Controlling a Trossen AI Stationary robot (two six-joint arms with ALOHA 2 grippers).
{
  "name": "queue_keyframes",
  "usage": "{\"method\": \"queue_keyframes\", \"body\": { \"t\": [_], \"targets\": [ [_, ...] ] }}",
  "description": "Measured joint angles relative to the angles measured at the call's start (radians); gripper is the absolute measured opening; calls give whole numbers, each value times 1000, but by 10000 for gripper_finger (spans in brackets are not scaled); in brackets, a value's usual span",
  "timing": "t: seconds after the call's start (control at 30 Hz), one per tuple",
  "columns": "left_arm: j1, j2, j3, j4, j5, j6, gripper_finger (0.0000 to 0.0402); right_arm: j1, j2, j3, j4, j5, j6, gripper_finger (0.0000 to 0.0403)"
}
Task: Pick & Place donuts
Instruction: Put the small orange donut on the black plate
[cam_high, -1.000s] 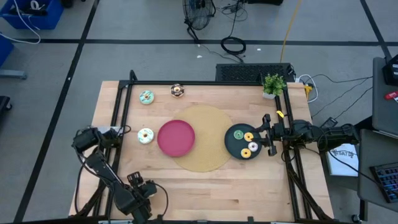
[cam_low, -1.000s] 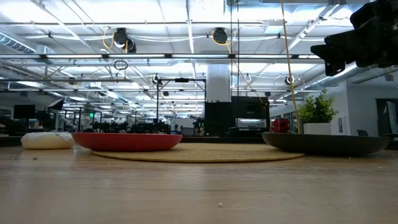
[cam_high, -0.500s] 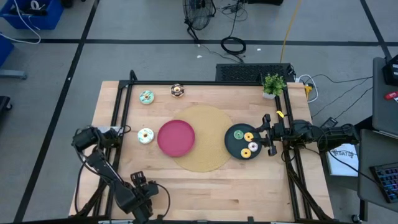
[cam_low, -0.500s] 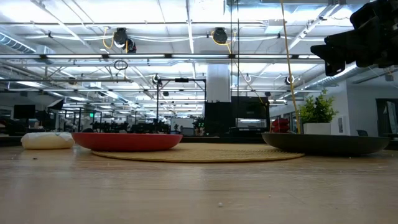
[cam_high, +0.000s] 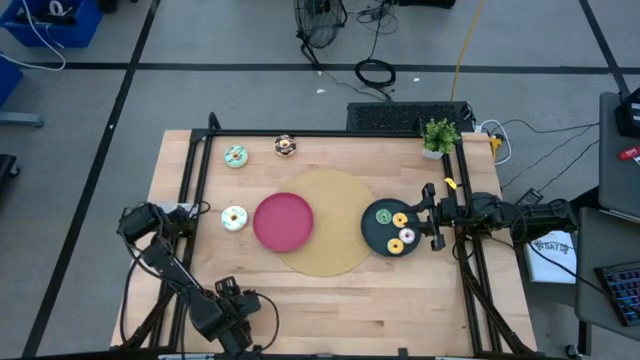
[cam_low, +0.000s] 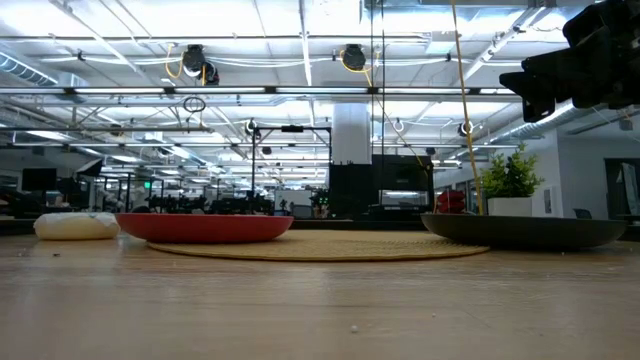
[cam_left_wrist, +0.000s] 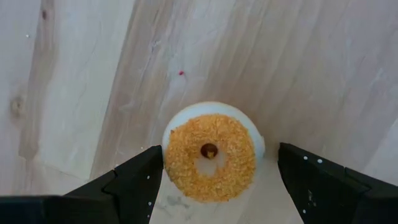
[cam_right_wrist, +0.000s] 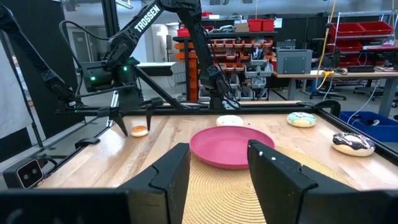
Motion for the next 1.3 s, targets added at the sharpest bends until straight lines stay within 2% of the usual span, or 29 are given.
{"method": "queue_keyframes", "body": {
  "t": [0.43, 0.77, 1.0, 1.3],
  "targets": [
    [-4, 0, 0, -2, 31, -57, 316, 0, 0, 0, 0, 0, 0, 151],
    [22, 0, 0, 12, 66, -139, 263, 0, 0, 0, 0, 0, 0, 151],
    [21, 1, 0, 21, 19, -125, 238, 0, 0, 0, 0, 0, 0, 149],
    [23, 2, -1, 55, 4, -146, 236, 0, 0, 0, 0, 0, 0, 152]
  ]
}}
